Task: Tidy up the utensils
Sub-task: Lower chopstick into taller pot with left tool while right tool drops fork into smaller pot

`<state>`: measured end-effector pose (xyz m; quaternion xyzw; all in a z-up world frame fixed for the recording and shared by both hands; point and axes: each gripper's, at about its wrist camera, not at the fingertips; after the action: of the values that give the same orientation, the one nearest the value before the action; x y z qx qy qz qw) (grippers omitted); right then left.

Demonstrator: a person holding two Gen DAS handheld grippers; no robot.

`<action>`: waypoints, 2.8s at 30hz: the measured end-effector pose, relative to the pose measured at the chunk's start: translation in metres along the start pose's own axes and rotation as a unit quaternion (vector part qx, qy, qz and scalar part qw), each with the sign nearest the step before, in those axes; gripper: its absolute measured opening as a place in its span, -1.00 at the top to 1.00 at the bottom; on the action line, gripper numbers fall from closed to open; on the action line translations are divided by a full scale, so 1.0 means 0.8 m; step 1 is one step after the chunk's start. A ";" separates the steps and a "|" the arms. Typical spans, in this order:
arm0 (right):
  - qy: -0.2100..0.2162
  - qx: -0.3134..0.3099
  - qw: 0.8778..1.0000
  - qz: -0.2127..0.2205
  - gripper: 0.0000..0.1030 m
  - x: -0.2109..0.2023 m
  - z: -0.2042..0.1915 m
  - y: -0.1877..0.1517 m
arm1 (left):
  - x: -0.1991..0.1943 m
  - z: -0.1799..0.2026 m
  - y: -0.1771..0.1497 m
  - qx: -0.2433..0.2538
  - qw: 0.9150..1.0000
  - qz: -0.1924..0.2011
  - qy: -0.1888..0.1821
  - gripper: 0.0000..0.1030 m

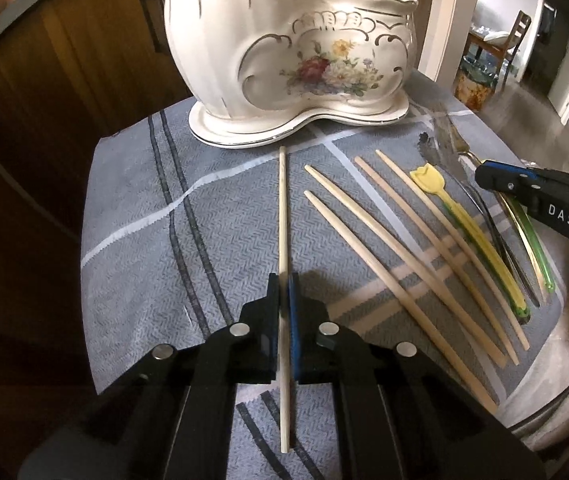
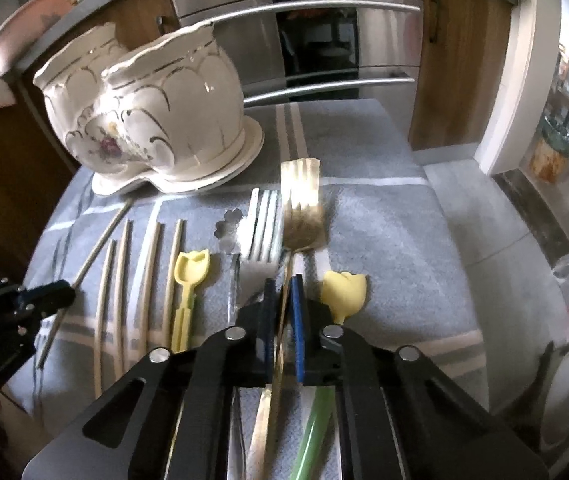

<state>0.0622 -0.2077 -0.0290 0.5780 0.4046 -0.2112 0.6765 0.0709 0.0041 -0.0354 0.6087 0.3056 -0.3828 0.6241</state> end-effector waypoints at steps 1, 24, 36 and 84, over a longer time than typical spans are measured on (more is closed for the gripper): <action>0.000 -0.001 1.000 0.004 0.87 -0.003 0.001 -0.001 | -0.003 -0.001 -0.002 0.003 1.000 0.007 -0.002 0.91; -0.023 -0.039 0.975 0.217 0.87 -0.131 -0.014 0.016 | -0.120 -0.026 -0.002 0.007 0.977 0.174 -0.127 0.91; -0.021 -0.055 0.966 0.251 0.87 -0.154 -0.019 0.035 | -0.136 -0.044 0.018 -0.019 0.969 0.176 -0.173 0.92; 0.045 -0.001 0.955 0.294 0.87 -0.062 0.008 0.167 | -0.062 -0.054 0.167 -0.052 0.903 0.337 -0.262 0.91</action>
<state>0.1358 -0.1905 0.0915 0.6796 0.2474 0.0237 0.6902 0.1624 0.0481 0.0741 0.5201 -0.0727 -0.2791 0.8040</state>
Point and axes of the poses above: each gripper's, at about its wrist camera, not at the fingertips, and x roughly the way its jaws point, z to its right, y to its top, and after that the axes turned 15 degrees about -x, right-handed
